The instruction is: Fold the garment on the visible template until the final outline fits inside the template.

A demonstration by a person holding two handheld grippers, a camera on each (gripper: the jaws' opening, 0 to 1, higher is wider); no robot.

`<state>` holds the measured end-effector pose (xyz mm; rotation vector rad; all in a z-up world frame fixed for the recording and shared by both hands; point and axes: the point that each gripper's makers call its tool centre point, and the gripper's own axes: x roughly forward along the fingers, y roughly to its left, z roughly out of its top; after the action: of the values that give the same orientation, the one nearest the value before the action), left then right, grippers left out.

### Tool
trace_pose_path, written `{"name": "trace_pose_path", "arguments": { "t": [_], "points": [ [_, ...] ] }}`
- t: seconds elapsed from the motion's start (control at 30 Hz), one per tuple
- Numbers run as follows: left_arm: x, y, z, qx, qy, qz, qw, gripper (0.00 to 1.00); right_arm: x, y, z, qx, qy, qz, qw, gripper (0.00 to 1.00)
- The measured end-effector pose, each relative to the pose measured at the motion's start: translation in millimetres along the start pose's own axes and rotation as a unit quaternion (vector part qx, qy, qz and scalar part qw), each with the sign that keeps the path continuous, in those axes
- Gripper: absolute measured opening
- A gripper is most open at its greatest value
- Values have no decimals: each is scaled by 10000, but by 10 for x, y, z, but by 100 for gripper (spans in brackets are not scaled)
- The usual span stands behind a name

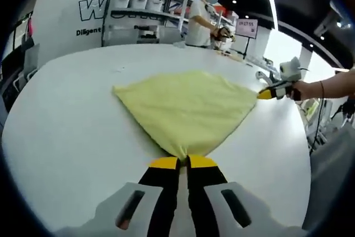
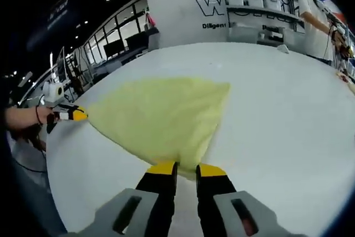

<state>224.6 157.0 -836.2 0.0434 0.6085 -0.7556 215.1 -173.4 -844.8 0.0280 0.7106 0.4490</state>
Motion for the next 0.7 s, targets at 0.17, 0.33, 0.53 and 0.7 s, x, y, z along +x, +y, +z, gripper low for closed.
{"name": "trace_pose_path", "arguments": {
  "t": [0.17,0.33,0.53,0.7],
  "points": [
    [-54,-1,41,228,20,-170,9996,0,-15,2,6,68,62,-68,9999,0],
    [-115,5,43,1223,249,-347,9916,0,-57,-30,27,13,50,-105,9999,0],
    [-209,-29,2,2272,487,-523,9712,0,-106,-54,-4,25,193,-136,9997,0],
    [-270,55,-98,2904,829,-369,9526,0,-144,0,-114,-146,540,-117,9984,0]
  ]
}}
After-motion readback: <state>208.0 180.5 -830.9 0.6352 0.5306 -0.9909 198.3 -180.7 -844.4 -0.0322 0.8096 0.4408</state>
